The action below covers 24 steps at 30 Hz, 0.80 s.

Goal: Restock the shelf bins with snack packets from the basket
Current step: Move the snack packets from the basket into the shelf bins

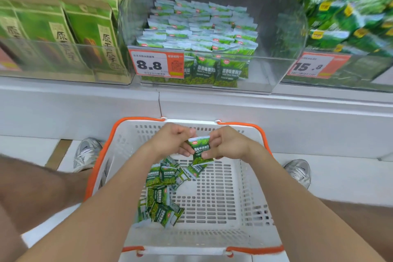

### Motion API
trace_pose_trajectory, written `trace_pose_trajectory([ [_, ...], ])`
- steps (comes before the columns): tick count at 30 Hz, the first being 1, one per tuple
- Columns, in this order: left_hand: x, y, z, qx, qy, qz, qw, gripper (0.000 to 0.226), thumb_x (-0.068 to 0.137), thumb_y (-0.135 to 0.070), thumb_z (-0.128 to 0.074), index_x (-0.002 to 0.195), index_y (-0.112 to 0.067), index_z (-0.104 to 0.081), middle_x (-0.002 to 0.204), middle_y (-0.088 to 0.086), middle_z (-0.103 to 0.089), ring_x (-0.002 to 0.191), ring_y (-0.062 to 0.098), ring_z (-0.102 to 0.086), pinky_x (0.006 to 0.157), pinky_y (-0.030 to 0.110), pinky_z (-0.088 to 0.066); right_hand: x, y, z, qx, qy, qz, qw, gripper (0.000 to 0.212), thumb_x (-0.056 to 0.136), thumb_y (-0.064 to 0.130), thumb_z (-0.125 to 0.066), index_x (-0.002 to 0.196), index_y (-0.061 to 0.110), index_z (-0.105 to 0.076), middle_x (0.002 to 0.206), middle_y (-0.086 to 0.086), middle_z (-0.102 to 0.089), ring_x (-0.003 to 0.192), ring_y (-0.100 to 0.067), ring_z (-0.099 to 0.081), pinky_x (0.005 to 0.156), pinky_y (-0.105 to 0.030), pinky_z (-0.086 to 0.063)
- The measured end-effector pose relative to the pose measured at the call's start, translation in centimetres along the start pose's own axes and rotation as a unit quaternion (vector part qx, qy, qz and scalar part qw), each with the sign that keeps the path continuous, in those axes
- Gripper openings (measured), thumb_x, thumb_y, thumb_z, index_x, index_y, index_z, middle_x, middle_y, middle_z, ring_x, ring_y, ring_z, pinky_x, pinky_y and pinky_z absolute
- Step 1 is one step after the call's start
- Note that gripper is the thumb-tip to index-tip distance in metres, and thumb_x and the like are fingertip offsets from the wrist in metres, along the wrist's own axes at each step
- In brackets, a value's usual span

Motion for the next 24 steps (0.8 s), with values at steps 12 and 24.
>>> trace_pose_trajectory([
  [12,-2.0,-8.4,0.8,0.069,-0.121,-0.172,0.975,0.028,0.105,-0.025,-0.063,0.087,-0.006,-0.073,0.065,0.022,-0.068,0.048,0.025,-0.063,0.051,0.036,-0.055,-3.5,7.5,1.5,-0.027,-0.055,0.079,0.995,0.033,0.081,0.029,-0.090,0.099,0.009,-0.072,0.075,-0.006,-0.072,0.072,-0.014,-0.062,0.064,-0.035,-0.048],
  [24,-9.5,-21.1,0.6,0.222,-0.405,-0.489,0.740,0.022,0.097,-0.008,-0.050,0.104,-0.014,-0.070,0.077,-0.006,-0.061,0.071,0.021,-0.055,0.065,0.040,-0.043,-14.8,21.9,11.3,-0.283,-0.264,0.219,0.896,0.032,0.084,0.033,-0.085,0.109,0.029,-0.065,0.051,0.004,-0.053,0.050,-0.012,-0.052,0.055,-0.024,-0.041],
])
Point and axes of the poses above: each hand's wrist, its own x-axis towards the middle knuckle, its own z-axis out of the back of the hand, y = z × x, the point moved 6 cm from there along x, towards the middle knuckle
